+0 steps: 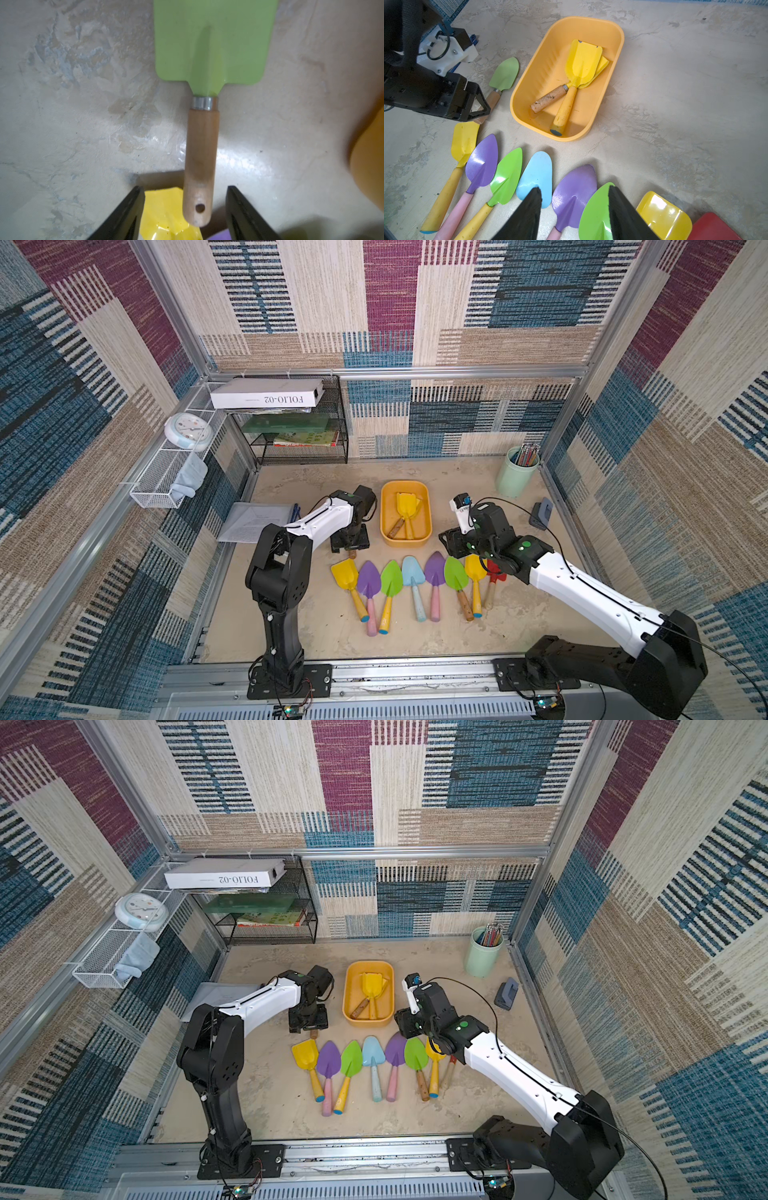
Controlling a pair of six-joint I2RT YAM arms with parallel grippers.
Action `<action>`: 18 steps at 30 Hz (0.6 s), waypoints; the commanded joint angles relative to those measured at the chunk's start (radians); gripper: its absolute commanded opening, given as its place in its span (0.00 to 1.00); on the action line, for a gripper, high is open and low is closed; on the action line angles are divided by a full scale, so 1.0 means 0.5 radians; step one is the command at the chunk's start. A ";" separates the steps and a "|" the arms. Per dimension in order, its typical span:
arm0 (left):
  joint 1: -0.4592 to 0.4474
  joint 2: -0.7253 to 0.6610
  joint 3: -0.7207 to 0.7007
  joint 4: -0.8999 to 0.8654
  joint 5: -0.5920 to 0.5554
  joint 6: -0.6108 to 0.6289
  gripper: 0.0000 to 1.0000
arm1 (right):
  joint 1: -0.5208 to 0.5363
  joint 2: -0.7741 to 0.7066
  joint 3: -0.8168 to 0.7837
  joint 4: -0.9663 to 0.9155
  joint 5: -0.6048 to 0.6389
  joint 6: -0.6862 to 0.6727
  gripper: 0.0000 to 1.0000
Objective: Put the shovel into the storage box
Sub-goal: Pick up the shovel from the center of the board.
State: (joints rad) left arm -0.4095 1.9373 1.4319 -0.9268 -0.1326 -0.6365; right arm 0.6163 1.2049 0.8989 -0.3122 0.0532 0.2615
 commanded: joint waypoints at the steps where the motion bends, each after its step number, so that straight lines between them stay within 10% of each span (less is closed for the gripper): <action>1: 0.009 0.026 -0.003 0.145 0.098 -0.001 0.64 | 0.002 -0.009 -0.004 -0.014 0.044 -0.015 0.56; 18: 0.058 0.147 0.008 0.206 0.054 0.011 0.21 | 0.001 0.060 0.015 -0.009 0.038 -0.007 0.56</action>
State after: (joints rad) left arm -0.3820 2.0060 1.4376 -0.8246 -0.0841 -0.6323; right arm 0.6163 1.2339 0.8993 -0.3164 0.0704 0.2581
